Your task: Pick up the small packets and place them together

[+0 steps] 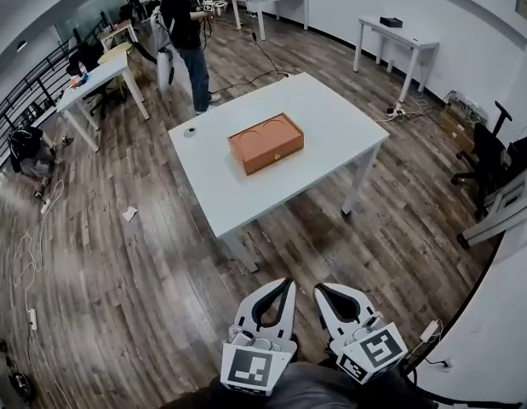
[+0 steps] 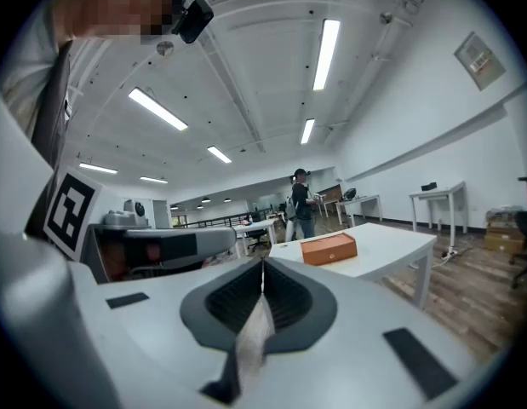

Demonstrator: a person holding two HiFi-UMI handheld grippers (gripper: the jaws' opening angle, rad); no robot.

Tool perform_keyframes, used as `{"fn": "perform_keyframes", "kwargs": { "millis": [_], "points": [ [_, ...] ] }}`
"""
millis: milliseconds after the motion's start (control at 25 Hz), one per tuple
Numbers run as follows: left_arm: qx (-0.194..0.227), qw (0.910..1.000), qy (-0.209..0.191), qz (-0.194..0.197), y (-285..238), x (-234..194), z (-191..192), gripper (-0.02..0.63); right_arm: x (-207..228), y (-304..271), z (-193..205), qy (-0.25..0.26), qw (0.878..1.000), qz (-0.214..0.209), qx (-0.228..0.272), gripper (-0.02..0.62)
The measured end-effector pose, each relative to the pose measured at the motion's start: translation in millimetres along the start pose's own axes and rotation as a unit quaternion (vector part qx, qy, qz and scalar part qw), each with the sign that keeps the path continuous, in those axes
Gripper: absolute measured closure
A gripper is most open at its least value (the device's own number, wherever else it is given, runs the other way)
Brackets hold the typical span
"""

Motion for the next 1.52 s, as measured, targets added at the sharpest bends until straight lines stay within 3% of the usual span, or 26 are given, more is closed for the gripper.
{"fn": "perform_keyframes", "kwargs": {
  "millis": [480, 800, 1160, 1360, 1520],
  "points": [
    [0.017, 0.9993, 0.018, -0.027, -49, -48, -10, 0.604, 38, -73, -37, 0.034, 0.999, -0.027, 0.015, 0.589],
    [-0.027, 0.9979, 0.004, -0.059, -124, -77, -3, 0.604, 105, -129, -49, 0.015, 0.998, -0.052, 0.031, 0.589],
    [-0.08, 0.994, 0.012, -0.073, -244, -98, 9, 0.604, 201, -194, -33, -0.027, 0.996, -0.088, -0.013, 0.589],
    [-0.075, 0.9909, 0.012, -0.111, -277, -115, 0, 0.604, 235, -227, -38, -0.025, 0.993, -0.115, -0.028, 0.589],
    [-0.07, 0.985, 0.021, -0.157, -275, -138, 0, 0.604, 236, -252, -38, -0.014, 0.988, -0.145, -0.04, 0.589]
  ]
}}
Point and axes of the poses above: the fingertips, and each gripper's own axes: y backward along the fingers, x to its right, z out of its underside, the point moved 2 cm from there along y, backward along the fingers
